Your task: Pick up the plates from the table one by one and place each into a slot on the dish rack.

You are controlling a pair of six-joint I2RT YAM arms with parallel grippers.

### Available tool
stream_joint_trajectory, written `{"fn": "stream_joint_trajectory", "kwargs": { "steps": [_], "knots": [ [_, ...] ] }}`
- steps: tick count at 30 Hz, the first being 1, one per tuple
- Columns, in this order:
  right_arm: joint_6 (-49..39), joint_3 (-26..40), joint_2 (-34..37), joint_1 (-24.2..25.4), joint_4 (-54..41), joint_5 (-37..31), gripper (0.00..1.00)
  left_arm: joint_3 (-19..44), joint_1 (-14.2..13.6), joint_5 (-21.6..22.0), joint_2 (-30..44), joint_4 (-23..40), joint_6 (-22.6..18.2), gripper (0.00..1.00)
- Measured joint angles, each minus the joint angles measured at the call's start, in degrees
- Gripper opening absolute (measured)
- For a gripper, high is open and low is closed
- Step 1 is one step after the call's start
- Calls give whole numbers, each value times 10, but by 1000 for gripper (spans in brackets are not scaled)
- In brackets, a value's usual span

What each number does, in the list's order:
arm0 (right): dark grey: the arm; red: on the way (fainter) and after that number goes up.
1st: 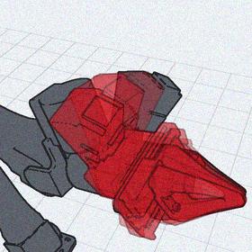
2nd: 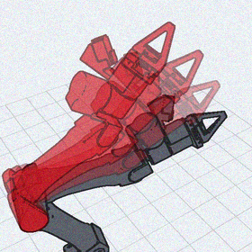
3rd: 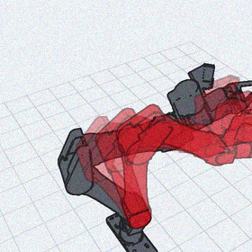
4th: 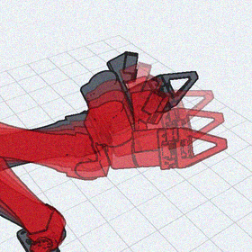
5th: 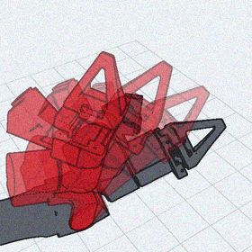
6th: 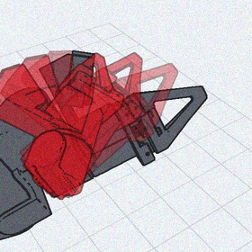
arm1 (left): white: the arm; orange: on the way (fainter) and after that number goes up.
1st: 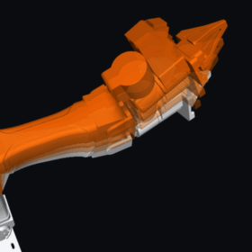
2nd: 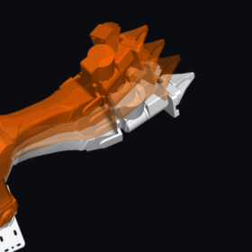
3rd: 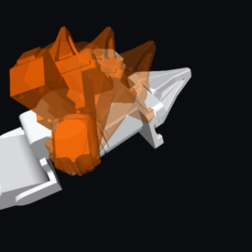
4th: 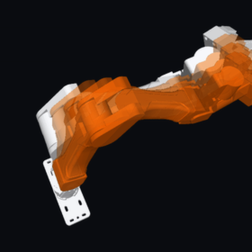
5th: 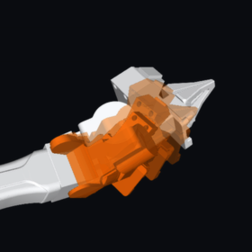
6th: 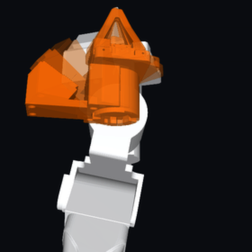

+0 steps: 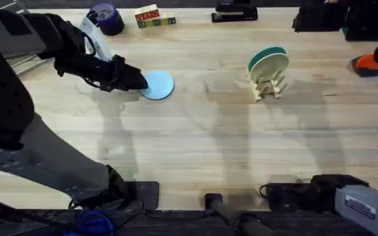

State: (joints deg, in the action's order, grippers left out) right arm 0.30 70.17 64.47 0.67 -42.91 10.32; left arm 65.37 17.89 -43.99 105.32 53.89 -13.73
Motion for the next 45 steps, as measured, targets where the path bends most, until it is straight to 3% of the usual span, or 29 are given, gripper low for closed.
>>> {"fn": "stream_joint_trajectory", "kwargs": {
  "steps": [13, 25, 45],
  "knots": [
    [0, 0, 0, 0, 0, 0, 993, 136, 0, 19, 0, 105, 0, 39],
    [0, 0, 0, 0, 0, 0, 995, 153, 0, 33, 0, 141, 0, 39],
    [0, 0, 0, 0, 0, 0, 995, 151, 0, 59, 0, 106, -28, 43]
  ]
}}
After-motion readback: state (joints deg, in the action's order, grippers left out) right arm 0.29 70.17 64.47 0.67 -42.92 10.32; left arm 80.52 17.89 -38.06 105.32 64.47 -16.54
